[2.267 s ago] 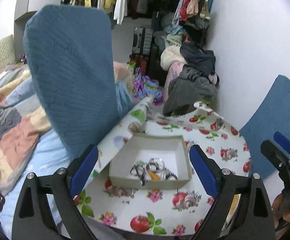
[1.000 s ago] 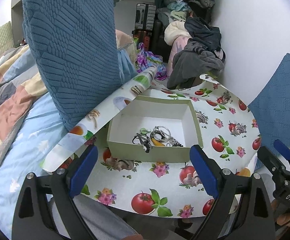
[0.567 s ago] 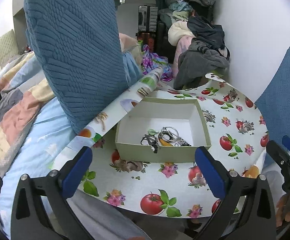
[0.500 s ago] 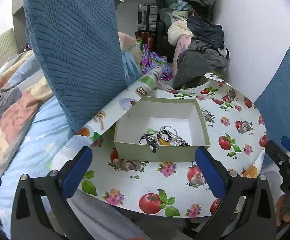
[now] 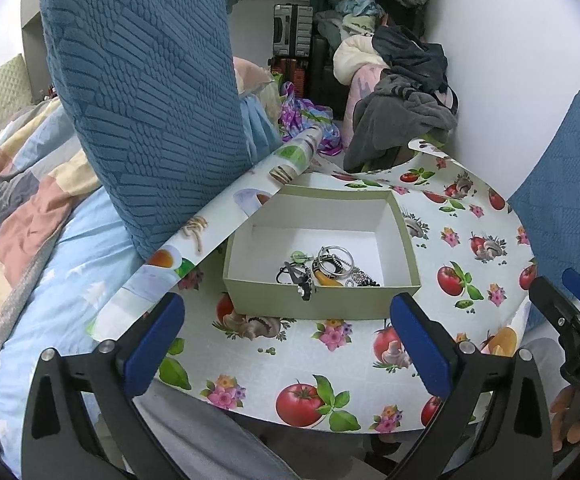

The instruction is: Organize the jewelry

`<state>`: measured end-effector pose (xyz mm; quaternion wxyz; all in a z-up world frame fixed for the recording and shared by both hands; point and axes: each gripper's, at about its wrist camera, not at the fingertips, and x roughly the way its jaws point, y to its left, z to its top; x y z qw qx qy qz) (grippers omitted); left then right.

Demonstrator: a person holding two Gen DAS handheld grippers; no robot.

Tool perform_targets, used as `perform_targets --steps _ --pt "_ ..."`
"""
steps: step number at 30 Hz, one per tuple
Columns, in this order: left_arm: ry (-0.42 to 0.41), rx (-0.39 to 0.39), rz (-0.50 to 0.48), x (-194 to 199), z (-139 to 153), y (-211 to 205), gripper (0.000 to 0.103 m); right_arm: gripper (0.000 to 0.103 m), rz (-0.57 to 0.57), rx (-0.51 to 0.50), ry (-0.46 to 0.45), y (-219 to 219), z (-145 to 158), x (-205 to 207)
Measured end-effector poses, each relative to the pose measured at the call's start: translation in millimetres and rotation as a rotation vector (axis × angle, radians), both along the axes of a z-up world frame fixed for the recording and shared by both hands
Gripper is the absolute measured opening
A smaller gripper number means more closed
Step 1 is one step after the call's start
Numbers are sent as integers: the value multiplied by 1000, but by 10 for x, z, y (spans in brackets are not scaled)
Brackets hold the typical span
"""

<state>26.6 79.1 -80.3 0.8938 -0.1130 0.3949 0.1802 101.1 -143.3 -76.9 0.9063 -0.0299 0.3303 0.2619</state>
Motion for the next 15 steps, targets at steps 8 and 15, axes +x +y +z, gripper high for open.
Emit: perform_targets --steps 8,15 --pt "2 -9 1 -9 -18 -3 102 103 -13 -2 -5 9 -18 -9" --pt "4 -7 -1 -15 -24 -4 102 103 -17 -3 0 9 -32 -21"
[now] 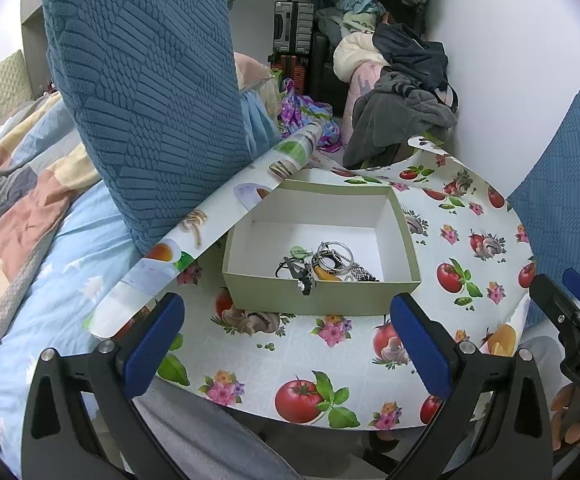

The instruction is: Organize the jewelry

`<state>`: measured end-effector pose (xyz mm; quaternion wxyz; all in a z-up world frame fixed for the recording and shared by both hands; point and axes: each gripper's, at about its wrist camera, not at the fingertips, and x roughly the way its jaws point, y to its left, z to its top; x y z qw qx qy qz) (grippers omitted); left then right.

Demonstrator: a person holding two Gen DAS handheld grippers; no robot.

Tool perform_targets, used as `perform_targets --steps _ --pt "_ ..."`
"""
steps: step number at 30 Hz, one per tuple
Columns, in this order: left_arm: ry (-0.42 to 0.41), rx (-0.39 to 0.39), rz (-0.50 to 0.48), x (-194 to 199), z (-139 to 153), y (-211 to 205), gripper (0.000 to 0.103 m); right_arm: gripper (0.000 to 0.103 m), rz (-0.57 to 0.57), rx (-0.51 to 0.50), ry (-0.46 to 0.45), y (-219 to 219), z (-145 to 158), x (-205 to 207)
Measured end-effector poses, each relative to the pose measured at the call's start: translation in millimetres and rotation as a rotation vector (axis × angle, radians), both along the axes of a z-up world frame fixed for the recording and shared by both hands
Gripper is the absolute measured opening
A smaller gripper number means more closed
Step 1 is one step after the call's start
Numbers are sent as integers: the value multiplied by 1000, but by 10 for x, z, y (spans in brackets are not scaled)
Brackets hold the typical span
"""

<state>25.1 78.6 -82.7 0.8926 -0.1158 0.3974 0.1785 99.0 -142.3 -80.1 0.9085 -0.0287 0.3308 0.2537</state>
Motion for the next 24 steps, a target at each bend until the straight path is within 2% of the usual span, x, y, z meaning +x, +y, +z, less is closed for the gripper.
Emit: perform_targets --steps 10,24 --pt "-18 1 13 38 17 28 102 103 -12 -2 1 -6 -29 0" --pt "3 1 7 58 -19 45 102 103 -22 -14 2 -7 -92 -13"
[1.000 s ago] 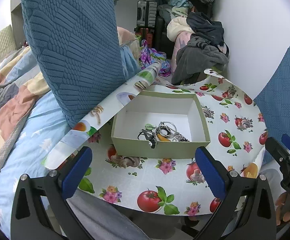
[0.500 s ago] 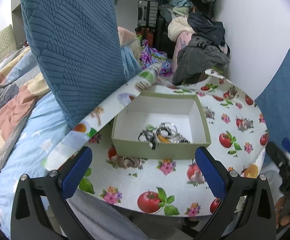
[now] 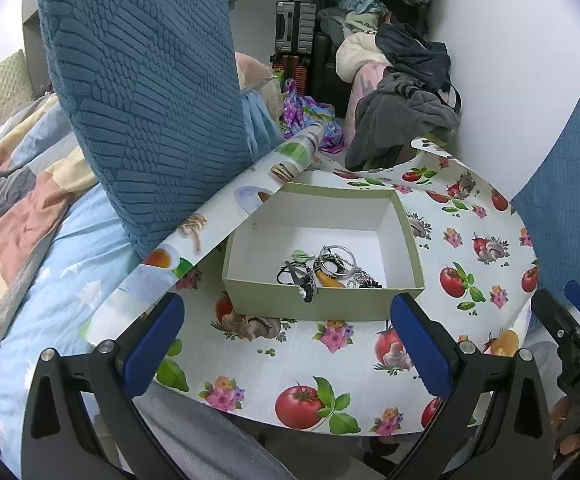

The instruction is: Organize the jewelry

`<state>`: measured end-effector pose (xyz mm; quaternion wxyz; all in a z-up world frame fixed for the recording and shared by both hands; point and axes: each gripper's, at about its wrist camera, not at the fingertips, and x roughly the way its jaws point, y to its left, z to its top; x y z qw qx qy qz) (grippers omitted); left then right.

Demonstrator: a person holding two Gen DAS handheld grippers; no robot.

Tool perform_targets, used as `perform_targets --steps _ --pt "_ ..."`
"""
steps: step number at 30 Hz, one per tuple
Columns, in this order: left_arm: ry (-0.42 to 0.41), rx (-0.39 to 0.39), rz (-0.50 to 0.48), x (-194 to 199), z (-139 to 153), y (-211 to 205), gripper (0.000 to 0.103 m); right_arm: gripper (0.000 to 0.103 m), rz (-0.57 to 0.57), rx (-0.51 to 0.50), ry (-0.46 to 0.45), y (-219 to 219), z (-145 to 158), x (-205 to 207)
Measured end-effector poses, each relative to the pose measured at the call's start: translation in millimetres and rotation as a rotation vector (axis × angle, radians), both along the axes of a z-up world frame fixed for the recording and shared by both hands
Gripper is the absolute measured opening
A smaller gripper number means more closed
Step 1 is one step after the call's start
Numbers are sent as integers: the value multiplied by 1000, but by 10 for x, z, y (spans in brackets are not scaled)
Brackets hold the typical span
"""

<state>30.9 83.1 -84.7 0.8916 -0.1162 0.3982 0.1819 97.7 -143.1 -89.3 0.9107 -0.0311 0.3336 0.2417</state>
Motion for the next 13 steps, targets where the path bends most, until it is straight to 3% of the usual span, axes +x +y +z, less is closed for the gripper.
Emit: perform_targets --steps 13 --pt "-11 0 -15 -18 76 -9 102 103 -6 -4 1 35 9 -10"
